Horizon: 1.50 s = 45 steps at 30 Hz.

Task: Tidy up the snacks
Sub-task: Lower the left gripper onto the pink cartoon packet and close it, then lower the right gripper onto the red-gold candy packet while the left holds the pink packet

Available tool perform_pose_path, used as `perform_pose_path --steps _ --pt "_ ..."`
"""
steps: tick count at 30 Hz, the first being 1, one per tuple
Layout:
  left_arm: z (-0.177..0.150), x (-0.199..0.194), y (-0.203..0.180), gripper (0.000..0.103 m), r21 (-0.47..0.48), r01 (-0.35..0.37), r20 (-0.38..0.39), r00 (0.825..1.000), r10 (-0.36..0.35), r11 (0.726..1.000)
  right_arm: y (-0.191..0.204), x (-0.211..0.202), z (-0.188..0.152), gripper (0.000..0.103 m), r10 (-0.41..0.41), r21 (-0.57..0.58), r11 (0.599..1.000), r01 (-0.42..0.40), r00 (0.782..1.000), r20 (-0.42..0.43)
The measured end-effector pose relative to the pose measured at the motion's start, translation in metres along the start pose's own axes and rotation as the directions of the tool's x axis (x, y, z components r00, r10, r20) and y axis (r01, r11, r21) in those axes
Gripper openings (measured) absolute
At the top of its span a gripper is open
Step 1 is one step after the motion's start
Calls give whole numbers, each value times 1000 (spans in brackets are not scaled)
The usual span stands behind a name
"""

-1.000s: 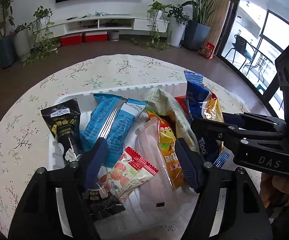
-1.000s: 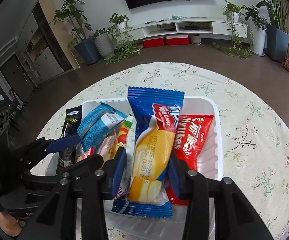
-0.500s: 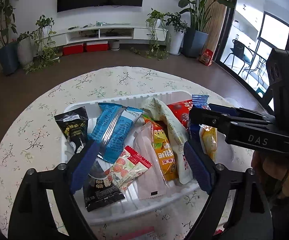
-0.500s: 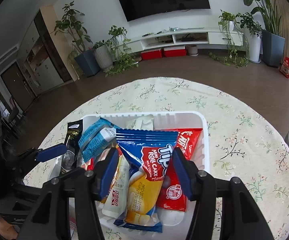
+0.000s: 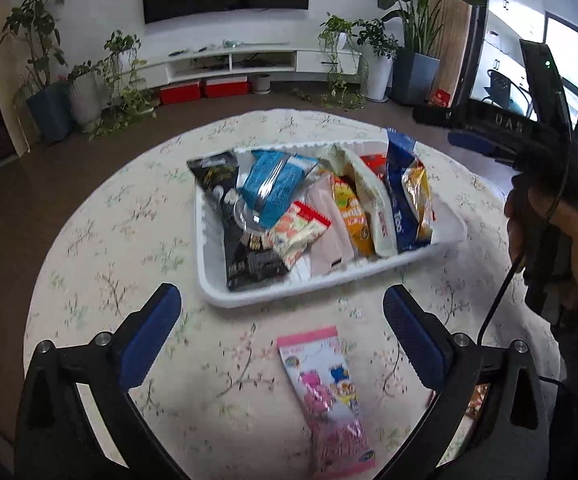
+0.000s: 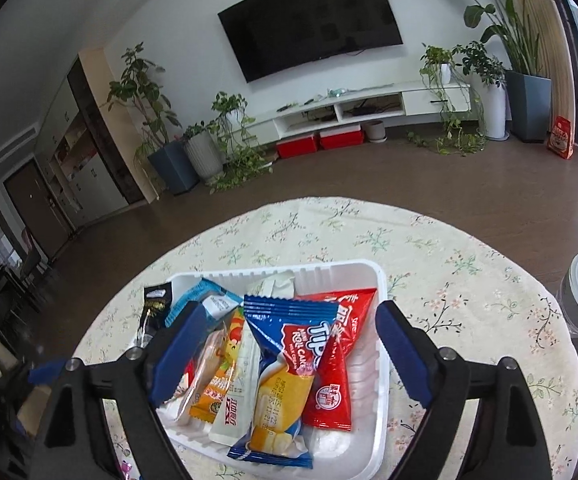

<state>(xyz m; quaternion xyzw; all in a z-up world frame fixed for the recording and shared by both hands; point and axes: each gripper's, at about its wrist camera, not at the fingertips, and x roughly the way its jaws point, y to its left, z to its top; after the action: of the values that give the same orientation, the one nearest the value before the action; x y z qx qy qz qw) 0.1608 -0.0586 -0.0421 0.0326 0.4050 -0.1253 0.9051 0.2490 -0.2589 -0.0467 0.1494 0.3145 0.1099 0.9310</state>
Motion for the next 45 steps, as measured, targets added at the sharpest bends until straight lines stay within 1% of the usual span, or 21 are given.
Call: perform_pose_path --steps 2,3,5,7,9,10,11,13,17,21,24,27,29,30,32,35,36,40,45 --pt "-15 1 4 102 -46 10 -62 998 -13 999 -2 -3 1 89 -2 16 1000 2 1000 7" --pt "-22 1 3 102 -52 18 -82 996 -22 998 -2 -5 1 89 4 24 1000 -4 1000 6" --pt "-33 2 -6 102 -27 28 -105 994 -31 999 -2 -8 1 89 11 24 1000 -11 1000 5" --pt "-43 3 -22 101 41 12 -133 991 -6 999 3 -11 -2 89 15 11 1000 -15 1000 3" --pt "-50 9 -33 86 87 3 -161 987 11 996 9 -13 -5 89 16 -15 1000 -16 1000 -1" --pt "-53 13 -35 71 92 -2 -181 983 18 996 11 -15 -6 89 12 -30 999 -12 1000 0" --pt "-55 18 -35 62 83 1 -203 979 16 997 15 -17 -7 89 6 -50 999 -6 1000 2" --pt "-57 22 -35 58 68 2 -218 976 13 998 20 -21 -9 89 -2 -87 996 3 1000 10" --pt "-63 28 -38 58 78 -22 -244 969 40 997 23 -27 -9 89 -5 -117 993 8 1000 31" --pt "-62 29 -36 59 66 -31 -245 968 47 997 19 -30 -7 89 12 -91 996 -8 999 34" --pt "-58 32 -35 59 77 -40 -243 968 58 996 18 -31 -6 89 18 -89 996 -15 999 34" --pt "-58 32 -35 57 71 -35 -238 970 51 997 17 -34 -5 89 29 -79 997 -26 999 39" --pt "-57 32 -36 45 67 -12 -238 971 28 998 17 -36 -5 89 39 -72 997 -36 999 39" --pt "-58 32 -37 43 75 -12 -236 971 29 997 17 -38 -5 89 42 -68 997 -39 998 39" --pt "-57 31 -41 35 94 -6 -233 972 28 996 17 -43 -6 89 47 -64 997 -45 998 40" --pt "-58 30 -44 27 107 5 -229 973 20 994 20 -56 -12 89 53 -67 996 -50 998 45" --pt "-58 30 -43 26 106 10 -231 973 14 994 21 -60 -14 89 52 -73 996 -49 998 47" --pt "-61 26 -33 25 87 17 -226 974 3 996 25 -77 -28 89 47 -83 996 -43 998 46" --pt "-67 19 -15 25 42 44 -208 978 -35 998 25 -93 -54 89 55 -52 997 -55 998 0"
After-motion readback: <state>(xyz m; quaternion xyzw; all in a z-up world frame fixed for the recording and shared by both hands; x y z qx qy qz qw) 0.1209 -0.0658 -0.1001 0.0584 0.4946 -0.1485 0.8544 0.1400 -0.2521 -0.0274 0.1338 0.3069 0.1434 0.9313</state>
